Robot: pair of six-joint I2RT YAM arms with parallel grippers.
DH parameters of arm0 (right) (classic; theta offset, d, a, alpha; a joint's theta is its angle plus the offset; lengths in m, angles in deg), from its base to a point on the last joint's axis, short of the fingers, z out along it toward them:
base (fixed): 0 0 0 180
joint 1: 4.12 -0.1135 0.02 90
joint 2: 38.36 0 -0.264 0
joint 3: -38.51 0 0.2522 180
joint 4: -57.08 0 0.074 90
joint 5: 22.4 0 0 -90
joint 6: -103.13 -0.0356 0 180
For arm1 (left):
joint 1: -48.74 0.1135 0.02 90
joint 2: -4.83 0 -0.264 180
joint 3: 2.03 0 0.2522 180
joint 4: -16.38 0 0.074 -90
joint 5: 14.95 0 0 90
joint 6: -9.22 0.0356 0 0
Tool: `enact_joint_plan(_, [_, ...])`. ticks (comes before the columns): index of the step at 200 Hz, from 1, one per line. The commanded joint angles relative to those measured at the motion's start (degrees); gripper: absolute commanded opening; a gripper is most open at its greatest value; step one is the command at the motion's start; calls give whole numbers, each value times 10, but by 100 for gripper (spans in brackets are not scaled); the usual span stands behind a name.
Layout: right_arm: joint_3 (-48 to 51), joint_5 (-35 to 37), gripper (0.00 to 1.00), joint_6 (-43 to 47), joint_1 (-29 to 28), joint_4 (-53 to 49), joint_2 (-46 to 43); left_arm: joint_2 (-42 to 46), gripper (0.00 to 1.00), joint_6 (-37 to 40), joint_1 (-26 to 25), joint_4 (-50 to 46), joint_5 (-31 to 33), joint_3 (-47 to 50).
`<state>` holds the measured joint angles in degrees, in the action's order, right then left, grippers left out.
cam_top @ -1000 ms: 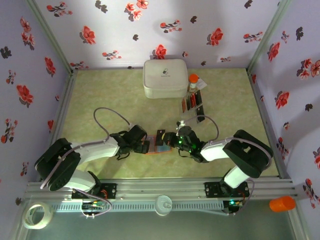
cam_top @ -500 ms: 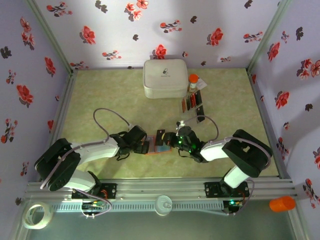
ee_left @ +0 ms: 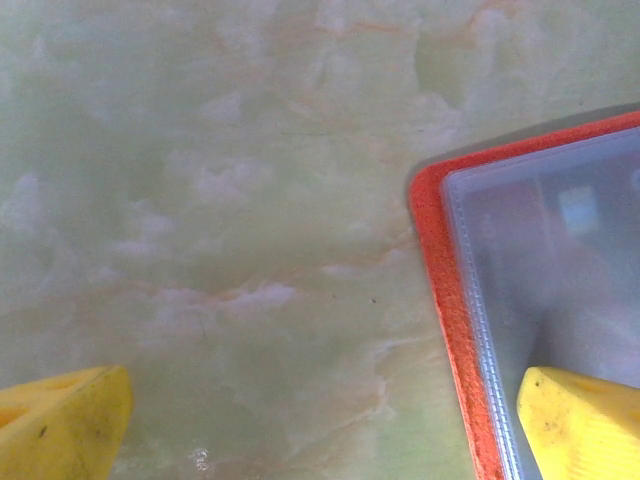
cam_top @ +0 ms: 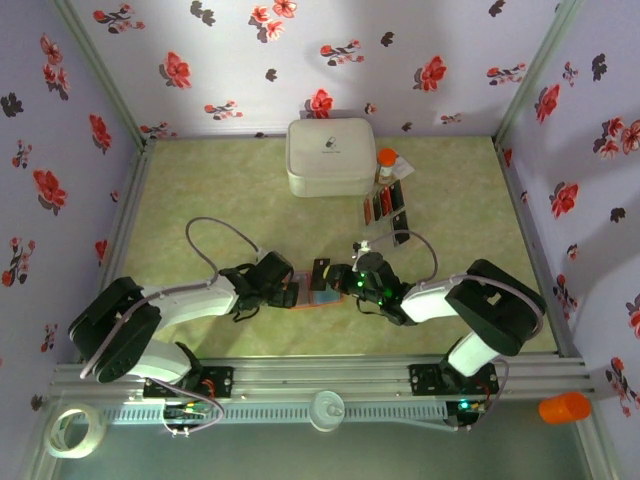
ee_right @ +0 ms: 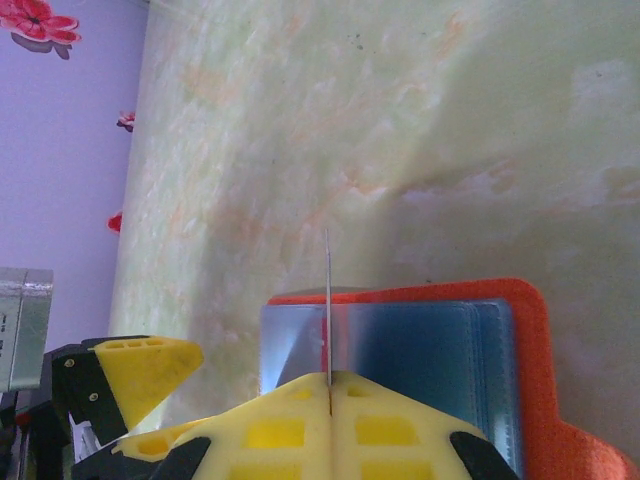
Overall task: Put the credit cards into the card holder
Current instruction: Insert the credit card into the card slot.
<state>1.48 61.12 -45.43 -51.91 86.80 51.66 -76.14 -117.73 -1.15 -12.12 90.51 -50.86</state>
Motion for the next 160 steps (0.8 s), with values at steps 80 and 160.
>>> enact_joint_plan(80, [-12,-16,0,2,-3,34,23,4,100,-5,-6,-19,11,12])
enact_joint_plan(160, [-20,-49,0,4,0,36,39,3,100,-6,-6,-18,12,15])
